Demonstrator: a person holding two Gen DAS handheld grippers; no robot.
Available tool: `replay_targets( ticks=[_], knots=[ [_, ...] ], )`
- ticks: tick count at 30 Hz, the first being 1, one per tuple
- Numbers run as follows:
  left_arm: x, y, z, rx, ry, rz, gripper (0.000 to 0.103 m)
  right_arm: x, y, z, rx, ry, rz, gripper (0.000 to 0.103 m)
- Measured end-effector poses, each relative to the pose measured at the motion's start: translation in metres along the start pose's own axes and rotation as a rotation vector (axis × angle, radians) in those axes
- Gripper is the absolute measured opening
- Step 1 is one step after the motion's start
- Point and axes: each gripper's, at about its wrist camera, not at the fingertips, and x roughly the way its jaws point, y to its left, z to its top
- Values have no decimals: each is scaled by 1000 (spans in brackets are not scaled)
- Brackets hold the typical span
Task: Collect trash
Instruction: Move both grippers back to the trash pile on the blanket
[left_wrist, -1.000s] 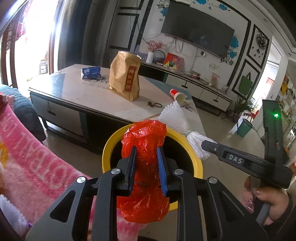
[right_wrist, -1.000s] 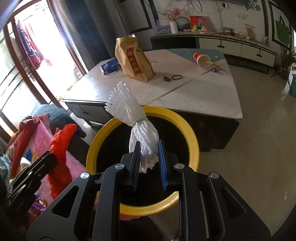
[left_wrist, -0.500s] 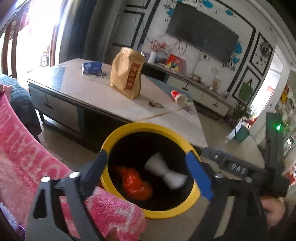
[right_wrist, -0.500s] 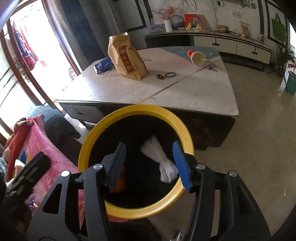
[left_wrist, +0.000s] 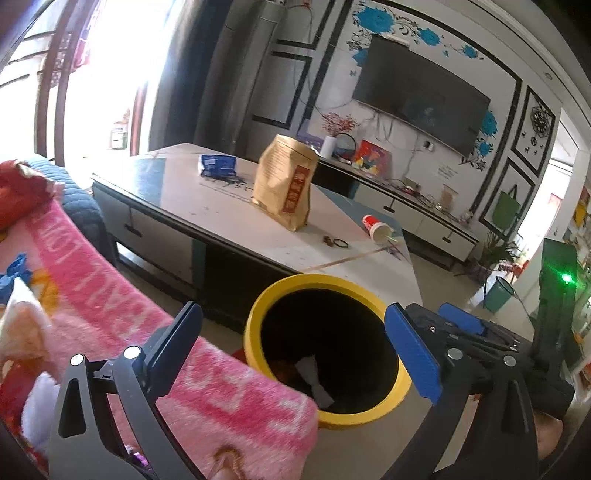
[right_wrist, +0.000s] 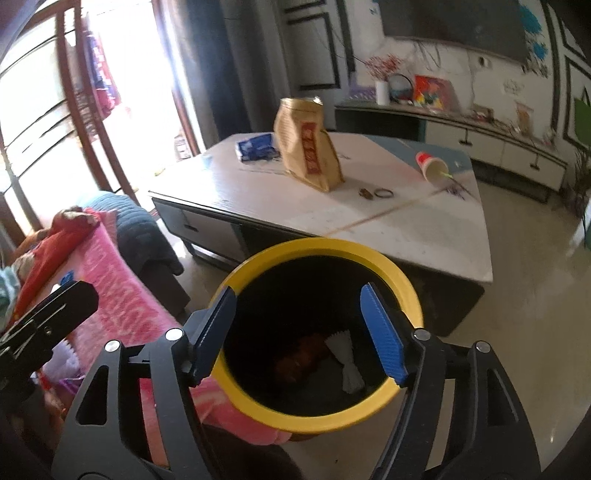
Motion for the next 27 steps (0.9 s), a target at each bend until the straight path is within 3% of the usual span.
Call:
replay_targets(
  ticks=[13, 27],
  knots=[
    [-49, 39, 4, -73, -87, 85, 96, -20, 38, -4, -67, -52, 116, 68],
    [-96, 76, -1, -127, -145, 171, 96, -39, 91, -24, -140, -34, 273, 70]
  ],
)
